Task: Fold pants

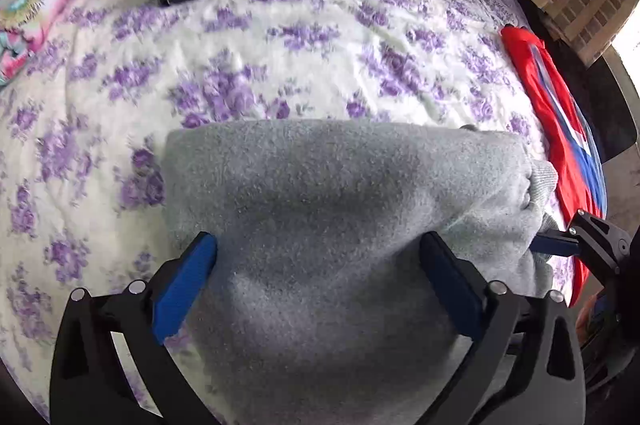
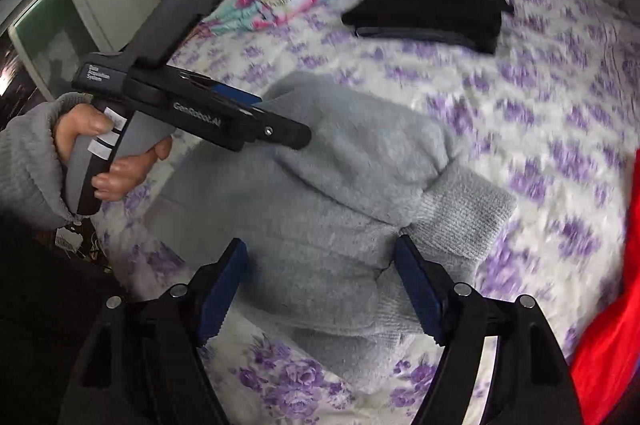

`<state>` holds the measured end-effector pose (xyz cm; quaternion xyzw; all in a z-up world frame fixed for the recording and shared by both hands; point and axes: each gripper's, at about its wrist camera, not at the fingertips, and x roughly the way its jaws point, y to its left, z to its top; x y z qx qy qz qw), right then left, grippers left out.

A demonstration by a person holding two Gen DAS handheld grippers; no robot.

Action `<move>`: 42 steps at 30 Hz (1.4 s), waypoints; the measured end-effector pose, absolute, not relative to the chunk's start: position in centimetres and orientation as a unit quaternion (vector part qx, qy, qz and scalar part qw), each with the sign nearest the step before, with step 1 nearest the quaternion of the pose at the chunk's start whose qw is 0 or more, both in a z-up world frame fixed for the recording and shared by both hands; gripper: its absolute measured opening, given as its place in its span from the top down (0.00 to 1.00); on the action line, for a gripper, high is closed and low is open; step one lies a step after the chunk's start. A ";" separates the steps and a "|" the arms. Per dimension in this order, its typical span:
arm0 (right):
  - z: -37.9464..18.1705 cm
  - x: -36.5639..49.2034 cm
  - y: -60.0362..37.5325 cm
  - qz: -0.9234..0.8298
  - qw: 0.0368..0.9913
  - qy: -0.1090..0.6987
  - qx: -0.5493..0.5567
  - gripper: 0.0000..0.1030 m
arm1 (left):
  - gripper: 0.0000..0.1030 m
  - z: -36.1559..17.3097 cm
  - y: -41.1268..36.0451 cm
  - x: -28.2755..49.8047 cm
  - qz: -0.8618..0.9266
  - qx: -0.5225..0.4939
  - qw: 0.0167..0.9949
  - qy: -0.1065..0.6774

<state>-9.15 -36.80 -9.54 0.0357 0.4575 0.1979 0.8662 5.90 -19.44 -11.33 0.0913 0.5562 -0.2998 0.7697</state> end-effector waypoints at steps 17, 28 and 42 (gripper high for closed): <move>-4.6 -9.5 -38.3 0.099 0.933 0.346 0.024 0.08 | 0.05 -10.2 -14.0 1.5 -0.311 0.020 0.753 0.580; -14.0 -5.9 -41.0 0.155 0.837 0.500 0.162 0.04 | 0.04 -14.0 -12.7 1.3 -0.268 -0.084 0.731 0.621; -9.9 -4.4 -40.1 0.147 0.884 0.443 0.020 0.04 | 0.04 -13.2 -10.4 -0.1 -0.147 -0.135 0.754 0.626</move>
